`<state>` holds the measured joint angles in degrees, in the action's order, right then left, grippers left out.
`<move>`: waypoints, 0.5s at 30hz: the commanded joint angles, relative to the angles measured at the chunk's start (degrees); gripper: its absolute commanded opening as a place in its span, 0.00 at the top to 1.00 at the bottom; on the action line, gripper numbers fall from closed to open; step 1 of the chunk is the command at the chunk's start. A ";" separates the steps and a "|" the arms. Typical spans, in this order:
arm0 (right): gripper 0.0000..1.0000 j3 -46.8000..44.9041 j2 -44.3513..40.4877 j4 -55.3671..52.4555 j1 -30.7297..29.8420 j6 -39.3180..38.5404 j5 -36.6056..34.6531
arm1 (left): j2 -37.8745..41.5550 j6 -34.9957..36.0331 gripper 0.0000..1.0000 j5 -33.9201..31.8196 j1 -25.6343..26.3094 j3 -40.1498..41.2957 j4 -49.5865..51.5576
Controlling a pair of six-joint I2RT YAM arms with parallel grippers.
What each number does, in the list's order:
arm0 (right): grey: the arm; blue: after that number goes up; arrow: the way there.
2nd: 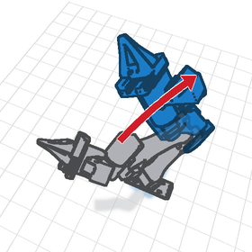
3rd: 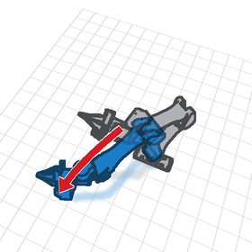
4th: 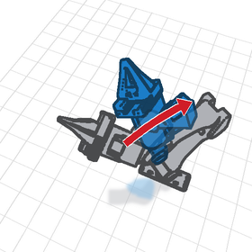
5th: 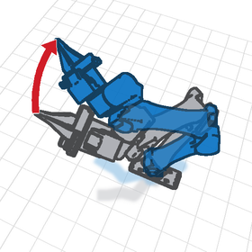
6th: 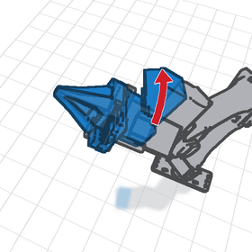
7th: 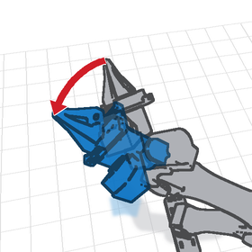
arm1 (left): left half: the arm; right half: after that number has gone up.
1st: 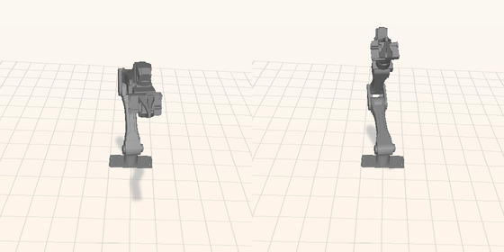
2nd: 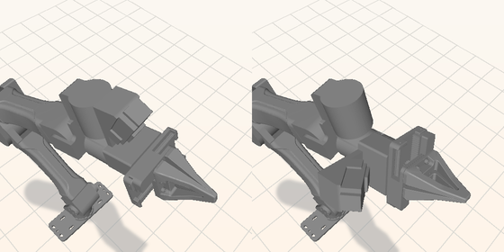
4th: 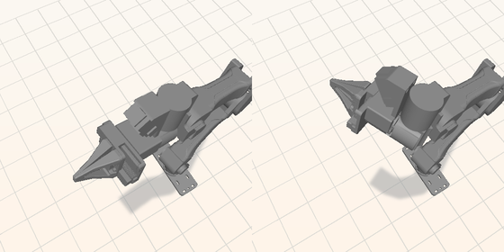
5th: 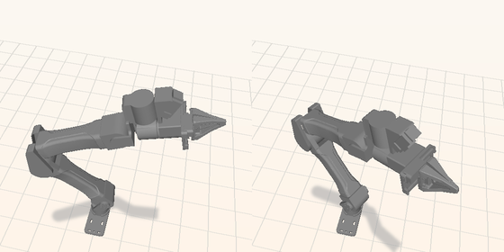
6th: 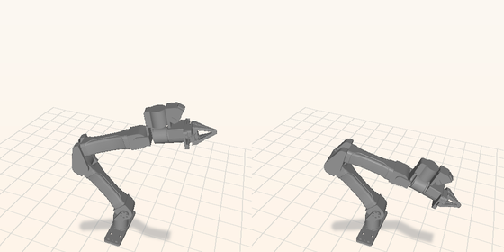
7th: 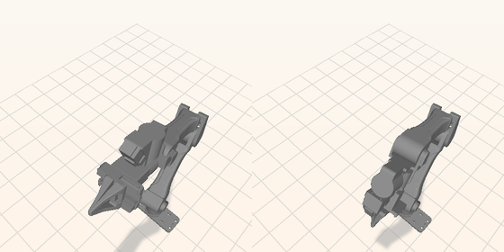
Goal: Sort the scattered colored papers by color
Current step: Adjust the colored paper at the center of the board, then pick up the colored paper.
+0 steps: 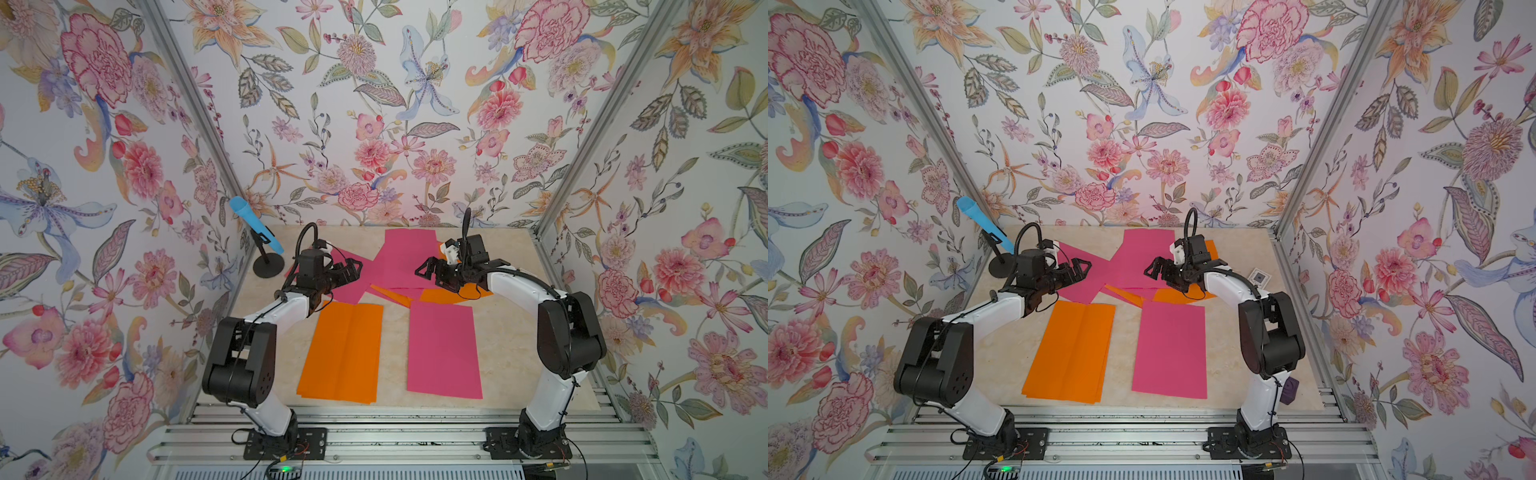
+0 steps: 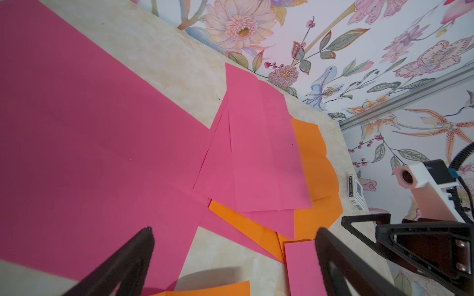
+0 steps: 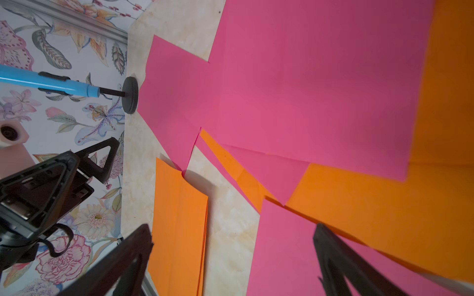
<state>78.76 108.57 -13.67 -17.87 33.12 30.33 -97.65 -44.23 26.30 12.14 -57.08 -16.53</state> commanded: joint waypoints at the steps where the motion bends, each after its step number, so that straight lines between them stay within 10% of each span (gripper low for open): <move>1: 0.00 4.23 4.39 -2.67 3.24 -1.66 2.10 | -7.20 -2.63 0.00 5.16 2.11 -6.11 -7.50; 15: 0.07 25.64 23.29 -7.16 8.19 -3.23 4.83 | -37.15 -8.39 0.00 10.18 3.48 -37.96 -7.80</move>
<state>101.06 128.81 -17.93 -10.13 31.27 33.63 -132.86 -52.58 36.21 15.40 -89.69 -27.20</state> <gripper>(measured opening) 0.938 0.995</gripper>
